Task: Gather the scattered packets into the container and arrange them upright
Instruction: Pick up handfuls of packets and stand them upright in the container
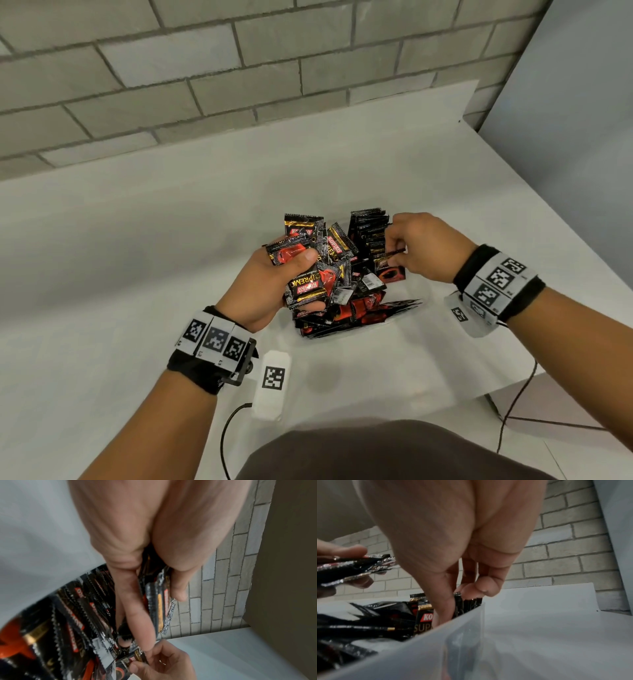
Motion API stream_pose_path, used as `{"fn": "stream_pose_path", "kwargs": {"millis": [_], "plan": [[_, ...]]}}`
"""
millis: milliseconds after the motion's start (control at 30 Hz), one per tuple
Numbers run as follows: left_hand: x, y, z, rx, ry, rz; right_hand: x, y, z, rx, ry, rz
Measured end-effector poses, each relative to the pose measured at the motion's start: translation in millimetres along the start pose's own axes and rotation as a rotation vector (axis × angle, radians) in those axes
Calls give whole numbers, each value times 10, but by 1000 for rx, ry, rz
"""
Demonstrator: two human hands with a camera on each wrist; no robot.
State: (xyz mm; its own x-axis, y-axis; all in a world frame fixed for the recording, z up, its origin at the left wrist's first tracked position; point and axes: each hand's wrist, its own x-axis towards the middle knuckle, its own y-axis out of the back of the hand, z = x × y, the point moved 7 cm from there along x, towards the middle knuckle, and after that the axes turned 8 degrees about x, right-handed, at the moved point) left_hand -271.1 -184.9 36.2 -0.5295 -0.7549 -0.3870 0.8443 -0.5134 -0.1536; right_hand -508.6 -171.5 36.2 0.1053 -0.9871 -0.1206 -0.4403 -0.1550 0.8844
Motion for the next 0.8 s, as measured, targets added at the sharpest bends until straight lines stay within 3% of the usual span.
{"fn": "stream_pose_path", "kwargs": {"millis": [300,433,600,800], "plan": [[-11,-15,4,22,3,-5,-32,79,-11,25,-2,66],[-40,-120,20,36,9,-59,-87,268,-227,231,44,114],[-70,-264,101,-5,-17,-131,-192,419,-662,473,103,73],[-41,-195,51,33,5,-101,-136,445,-506,614,25,209]]}}
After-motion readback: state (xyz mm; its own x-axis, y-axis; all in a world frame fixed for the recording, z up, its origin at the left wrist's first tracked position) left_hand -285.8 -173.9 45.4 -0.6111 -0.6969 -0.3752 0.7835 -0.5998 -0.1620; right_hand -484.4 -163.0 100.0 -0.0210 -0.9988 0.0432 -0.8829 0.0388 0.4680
